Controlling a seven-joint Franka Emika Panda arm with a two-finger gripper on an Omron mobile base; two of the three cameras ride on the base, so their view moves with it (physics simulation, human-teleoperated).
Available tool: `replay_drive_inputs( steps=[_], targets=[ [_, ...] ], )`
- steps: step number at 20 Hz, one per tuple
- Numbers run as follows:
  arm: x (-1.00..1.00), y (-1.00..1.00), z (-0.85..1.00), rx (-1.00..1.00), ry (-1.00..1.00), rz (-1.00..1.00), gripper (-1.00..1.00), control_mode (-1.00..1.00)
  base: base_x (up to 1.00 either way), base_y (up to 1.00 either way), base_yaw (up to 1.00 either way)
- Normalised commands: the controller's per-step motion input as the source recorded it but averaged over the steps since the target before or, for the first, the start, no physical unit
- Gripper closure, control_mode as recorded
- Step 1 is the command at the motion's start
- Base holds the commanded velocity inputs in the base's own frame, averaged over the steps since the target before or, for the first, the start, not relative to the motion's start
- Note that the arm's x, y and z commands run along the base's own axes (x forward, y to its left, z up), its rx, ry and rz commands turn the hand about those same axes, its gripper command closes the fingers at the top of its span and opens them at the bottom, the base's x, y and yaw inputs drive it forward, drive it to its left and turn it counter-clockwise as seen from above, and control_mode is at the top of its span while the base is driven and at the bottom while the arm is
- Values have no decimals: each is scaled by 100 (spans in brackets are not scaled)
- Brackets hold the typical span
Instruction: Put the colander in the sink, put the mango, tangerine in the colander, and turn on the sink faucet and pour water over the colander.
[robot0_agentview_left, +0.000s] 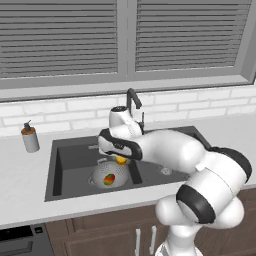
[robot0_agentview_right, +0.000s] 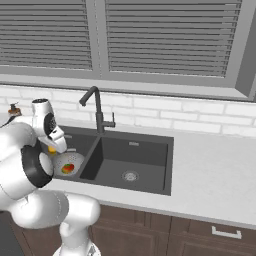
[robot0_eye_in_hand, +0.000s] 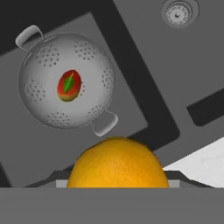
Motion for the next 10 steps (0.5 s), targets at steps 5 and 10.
replay_drive_inputs(
  steps=[5,10],
  targets=[
    [65,37,-69,-2,3,-2,100,-100,0,0,0],
    [57,2,-66,-3,1,-7,100,-100,0,0,0]
  ],
)
